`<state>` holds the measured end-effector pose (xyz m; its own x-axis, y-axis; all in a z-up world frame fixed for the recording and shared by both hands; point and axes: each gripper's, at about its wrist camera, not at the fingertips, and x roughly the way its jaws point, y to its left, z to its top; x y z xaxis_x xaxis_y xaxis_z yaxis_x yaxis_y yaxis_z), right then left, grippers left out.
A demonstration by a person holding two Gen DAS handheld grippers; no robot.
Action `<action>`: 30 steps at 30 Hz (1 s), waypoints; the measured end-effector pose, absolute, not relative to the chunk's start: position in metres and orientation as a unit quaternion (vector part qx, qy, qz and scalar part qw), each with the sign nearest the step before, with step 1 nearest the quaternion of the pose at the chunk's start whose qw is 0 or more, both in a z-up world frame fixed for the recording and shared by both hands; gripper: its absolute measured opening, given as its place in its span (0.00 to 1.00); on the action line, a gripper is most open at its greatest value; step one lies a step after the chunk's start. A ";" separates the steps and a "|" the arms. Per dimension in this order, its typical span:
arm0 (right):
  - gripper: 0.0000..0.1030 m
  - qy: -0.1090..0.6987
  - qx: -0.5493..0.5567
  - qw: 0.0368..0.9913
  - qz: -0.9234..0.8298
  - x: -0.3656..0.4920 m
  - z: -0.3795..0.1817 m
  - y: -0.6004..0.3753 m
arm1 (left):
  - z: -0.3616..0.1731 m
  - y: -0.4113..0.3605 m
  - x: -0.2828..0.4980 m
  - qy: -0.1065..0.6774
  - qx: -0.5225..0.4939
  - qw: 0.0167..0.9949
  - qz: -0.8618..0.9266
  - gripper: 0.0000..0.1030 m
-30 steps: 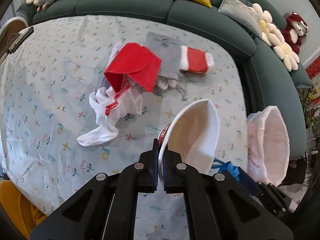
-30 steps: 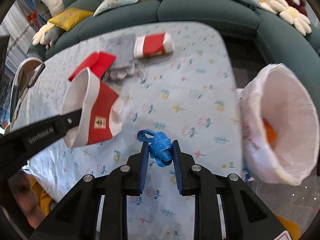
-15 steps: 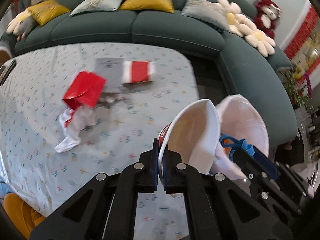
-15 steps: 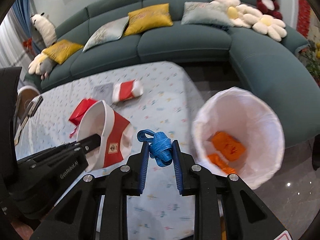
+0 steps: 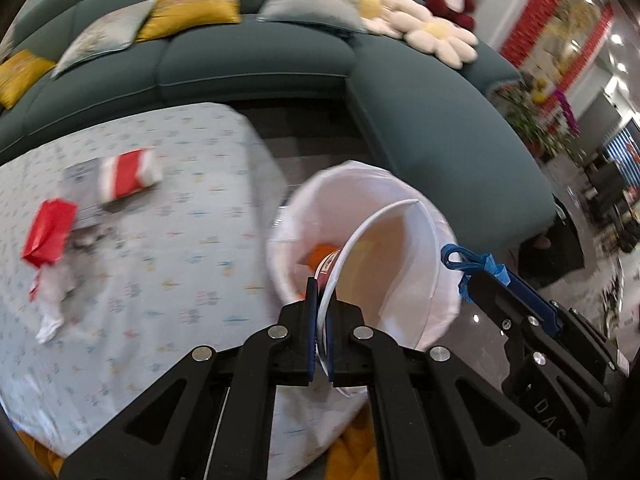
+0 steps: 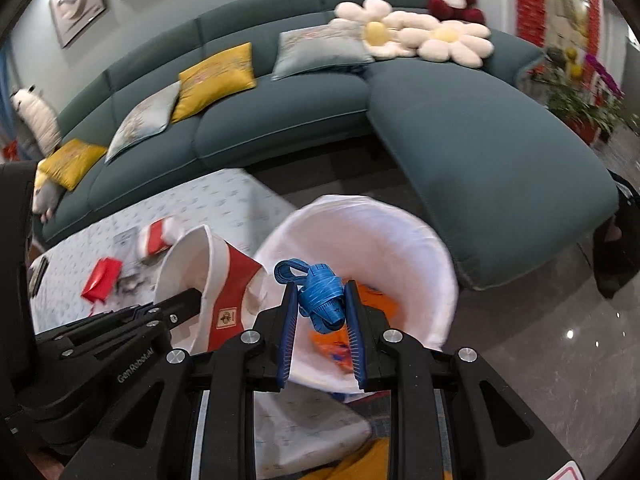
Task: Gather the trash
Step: 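Carry the cup and hair tie over the bin and open both grippers, then move both tools back over the table toward the red bag and white glove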
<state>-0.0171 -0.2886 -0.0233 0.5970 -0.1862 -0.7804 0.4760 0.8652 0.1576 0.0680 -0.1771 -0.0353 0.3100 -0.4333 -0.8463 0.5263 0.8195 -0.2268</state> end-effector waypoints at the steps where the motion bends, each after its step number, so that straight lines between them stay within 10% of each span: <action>1: 0.22 0.406 0.180 0.875 -0.194 -0.019 -0.025 -0.294 | -0.038 -0.187 0.068 0.510 0.046 0.804 -0.303 0.03; 5: 0.22 0.408 0.187 0.869 -0.209 -0.025 -0.032 -0.317 | -0.044 -0.213 0.071 0.516 0.037 0.794 -0.319 0.07; 9: 0.22 0.410 0.191 0.865 -0.215 -0.026 -0.037 -0.329 | -0.038 -0.227 0.071 0.497 0.049 0.811 -0.306 0.64; 22: 0.23 0.417 0.194 0.864 -0.203 -0.004 -0.049 -0.324 | -0.045 -0.201 0.084 0.503 0.040 0.821 -0.269 0.65; 30: 0.45 0.407 0.186 0.870 -0.206 0.007 -0.039 -0.315 | -0.046 -0.176 0.091 0.501 0.031 0.832 -0.237 0.72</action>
<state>0.0074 -0.3154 -0.0389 0.5837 -0.2070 -0.7851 0.5103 0.8456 0.1565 0.0914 -0.1759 -0.0455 0.3865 -0.3634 -0.8477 0.4256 0.8857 -0.1856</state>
